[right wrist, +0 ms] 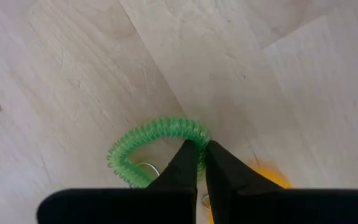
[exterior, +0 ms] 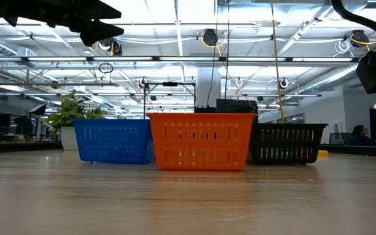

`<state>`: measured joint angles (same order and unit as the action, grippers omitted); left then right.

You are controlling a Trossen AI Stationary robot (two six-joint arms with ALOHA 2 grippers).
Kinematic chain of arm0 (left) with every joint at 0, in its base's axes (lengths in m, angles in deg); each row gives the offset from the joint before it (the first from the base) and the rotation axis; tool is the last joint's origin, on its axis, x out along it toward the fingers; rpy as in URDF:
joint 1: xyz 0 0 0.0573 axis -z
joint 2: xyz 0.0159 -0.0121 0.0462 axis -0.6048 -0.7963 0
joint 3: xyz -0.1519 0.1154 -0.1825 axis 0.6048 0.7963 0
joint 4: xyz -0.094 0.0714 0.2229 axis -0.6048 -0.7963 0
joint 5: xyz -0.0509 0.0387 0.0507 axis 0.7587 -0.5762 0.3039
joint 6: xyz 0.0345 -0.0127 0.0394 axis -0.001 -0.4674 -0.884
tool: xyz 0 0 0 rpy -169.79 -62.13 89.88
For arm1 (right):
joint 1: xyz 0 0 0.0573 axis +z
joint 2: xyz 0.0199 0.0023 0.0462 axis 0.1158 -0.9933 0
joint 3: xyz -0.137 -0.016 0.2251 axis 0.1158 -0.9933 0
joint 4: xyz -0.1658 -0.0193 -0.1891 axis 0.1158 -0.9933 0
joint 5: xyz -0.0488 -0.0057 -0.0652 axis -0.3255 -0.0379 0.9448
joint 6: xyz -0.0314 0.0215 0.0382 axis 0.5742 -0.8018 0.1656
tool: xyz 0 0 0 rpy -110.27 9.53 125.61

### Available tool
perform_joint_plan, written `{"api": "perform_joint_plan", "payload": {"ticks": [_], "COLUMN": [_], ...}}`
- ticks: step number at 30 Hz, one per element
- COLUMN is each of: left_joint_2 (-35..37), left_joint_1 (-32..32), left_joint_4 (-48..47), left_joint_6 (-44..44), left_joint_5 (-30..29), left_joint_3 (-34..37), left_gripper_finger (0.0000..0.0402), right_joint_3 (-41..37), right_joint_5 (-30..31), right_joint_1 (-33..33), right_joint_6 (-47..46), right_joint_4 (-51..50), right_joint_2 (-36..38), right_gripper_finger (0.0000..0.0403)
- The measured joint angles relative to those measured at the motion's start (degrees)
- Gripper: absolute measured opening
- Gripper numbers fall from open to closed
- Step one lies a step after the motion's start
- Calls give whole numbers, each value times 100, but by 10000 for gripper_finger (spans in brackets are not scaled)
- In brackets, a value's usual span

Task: Sort spring keychains
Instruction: Put the green spring keychain into the black bin

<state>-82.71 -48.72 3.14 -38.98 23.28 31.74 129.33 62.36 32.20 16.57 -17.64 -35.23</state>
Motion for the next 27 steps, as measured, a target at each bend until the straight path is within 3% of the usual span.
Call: {"api": "perform_joint_plan", "payload": {"ticks": [12, 18, 27], "left_joint_2": [0, 0, 0], "left_joint_1": [2, 1, 1], "left_joint_4": [0, 3, 16], "left_joint_6": [2, 1, 1], "left_joint_5": [0, 0, 0], "left_joint_3": [0, 0, 0], "left_gripper_finger": [308, 308, 308], "right_joint_3": [-33, -54, -42], "right_joint_5": [388, 1344, 1630], "right_joint_1": [-20, -50, -274], "right_joint_6": [-135, 487, 1295], "right_joint_4": [244, 570, 1030], "right_joint_2": [720, 1238, 1736], "right_gripper_finger": [1, 1, 1]}}
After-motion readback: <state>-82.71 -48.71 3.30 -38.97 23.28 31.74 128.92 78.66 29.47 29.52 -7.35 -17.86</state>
